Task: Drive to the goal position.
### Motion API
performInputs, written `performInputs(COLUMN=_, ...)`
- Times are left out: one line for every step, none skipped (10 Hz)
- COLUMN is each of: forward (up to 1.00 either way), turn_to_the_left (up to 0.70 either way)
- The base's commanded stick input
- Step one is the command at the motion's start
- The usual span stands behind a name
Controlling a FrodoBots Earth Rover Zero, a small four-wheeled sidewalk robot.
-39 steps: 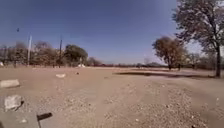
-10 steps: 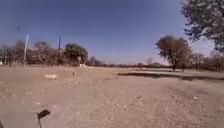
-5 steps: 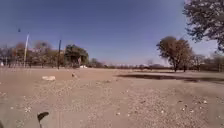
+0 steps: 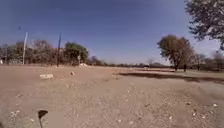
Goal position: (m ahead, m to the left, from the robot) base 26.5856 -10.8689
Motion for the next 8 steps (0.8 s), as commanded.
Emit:
performInputs(forward=0.5, turn_to_the_left=0.0)
performInputs(forward=0.5, turn_to_the_left=0.0)
performInputs(forward=0.5, turn_to_the_left=0.0)
performInputs(forward=0.5, turn_to_the_left=0.0)
performInputs(forward=0.5, turn_to_the_left=0.0)
performInputs(forward=0.5, turn_to_the_left=0.0)
performInputs(forward=0.5, turn_to_the_left=0.0)
performInputs(forward=0.5, turn_to_the_left=-0.01)
